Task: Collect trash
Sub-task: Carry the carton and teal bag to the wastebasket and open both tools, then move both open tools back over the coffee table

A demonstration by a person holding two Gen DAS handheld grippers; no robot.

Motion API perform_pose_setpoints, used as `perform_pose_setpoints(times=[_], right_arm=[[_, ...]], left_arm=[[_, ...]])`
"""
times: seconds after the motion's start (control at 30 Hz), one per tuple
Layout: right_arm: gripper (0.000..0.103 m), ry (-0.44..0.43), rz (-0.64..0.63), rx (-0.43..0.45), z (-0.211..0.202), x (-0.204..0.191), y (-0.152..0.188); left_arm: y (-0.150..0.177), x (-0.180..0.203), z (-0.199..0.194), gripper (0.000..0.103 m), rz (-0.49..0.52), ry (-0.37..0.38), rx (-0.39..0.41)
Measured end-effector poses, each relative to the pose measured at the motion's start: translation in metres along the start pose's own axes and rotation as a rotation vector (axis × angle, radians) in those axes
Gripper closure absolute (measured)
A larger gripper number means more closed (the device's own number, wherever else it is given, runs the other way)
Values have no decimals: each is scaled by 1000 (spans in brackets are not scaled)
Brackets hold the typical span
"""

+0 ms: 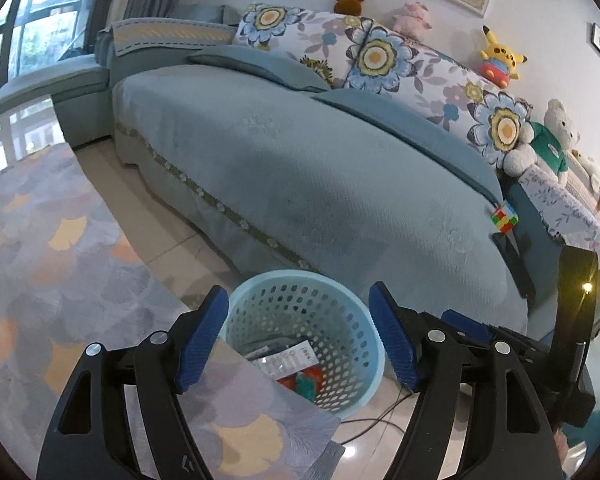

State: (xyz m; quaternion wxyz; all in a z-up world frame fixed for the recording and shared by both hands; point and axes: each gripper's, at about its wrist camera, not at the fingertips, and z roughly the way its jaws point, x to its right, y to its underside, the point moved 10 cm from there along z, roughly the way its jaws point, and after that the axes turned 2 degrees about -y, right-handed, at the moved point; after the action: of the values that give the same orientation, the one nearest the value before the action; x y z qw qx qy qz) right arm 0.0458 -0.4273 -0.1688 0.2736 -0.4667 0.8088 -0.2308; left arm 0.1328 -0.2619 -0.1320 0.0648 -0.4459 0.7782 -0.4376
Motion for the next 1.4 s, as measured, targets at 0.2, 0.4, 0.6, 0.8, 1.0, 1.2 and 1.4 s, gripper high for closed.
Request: perform_pose_setpoints(times=[0.2, 0.4, 0.6, 0.8, 1.0, 1.2, 1.4], right_arm=[[56, -40, -46, 41, -16, -24, -6], [56, -120, -149, 77, -33, -79, -8], [56, -205, -286, 89, -50, -153, 1], [56, -340, -425, 101, -68, -245, 13], [48, -468, -542, 103, -79, -337, 25], [46, -529, -650, 71, -67, -409, 53], [46, -539, -688, 41, -30, -450, 80]], left_arm=[[-10, -10, -24, 33, -17, -16, 52], [-31, -33, -78, 33, -67, -64, 162], [-54, -79, -156, 31, -87, -152, 263], [-55, -151, -238, 31, -133, -280, 315], [-40, -221, -314, 24, -200, -388, 352], [-5, -290, -360, 18, -259, -536, 346], [47, -354, -338, 16, -375, -602, 290]])
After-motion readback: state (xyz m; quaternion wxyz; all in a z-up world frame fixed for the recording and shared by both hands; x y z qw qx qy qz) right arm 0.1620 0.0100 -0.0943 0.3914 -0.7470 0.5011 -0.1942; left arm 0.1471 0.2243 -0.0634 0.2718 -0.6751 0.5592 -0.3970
